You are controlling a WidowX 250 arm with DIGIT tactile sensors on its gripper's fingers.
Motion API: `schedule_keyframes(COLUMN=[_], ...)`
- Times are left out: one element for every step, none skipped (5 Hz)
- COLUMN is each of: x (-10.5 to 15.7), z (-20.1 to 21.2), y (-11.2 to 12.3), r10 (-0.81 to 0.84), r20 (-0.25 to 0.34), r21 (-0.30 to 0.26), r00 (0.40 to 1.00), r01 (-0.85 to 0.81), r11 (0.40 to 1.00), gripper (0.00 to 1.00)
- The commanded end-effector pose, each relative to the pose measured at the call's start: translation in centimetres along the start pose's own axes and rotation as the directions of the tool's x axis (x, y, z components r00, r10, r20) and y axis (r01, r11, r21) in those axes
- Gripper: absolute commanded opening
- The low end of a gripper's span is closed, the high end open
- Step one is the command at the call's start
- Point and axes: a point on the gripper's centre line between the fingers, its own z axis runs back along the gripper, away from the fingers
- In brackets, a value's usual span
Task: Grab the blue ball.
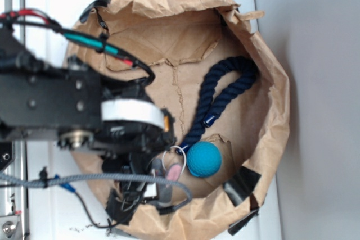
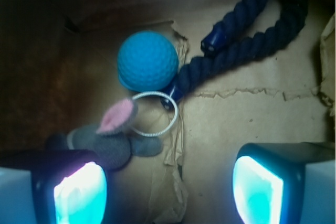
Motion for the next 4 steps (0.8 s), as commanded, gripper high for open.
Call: schedule_keyframes(x=[1.9, 4.3, 6.0, 6.8], z=[2.0, 0.6, -1.1, -1.7], y=[-1.7, -2.8, -3.6, -3.8], r10=[0.0, 0.034, 0.052, 0.045], r20=[0.053, 0.038, 0.031, 0.016], r21=[-0.022, 0.026, 0.075, 0.055], r00=[0.999, 0.999, 0.998, 0.999], r01=[0.001, -0.035, -0.055, -0.046], r11=[1.0, 0.999, 0.996, 0.997], gripper=[1.0, 1.0, 1.0, 1.0])
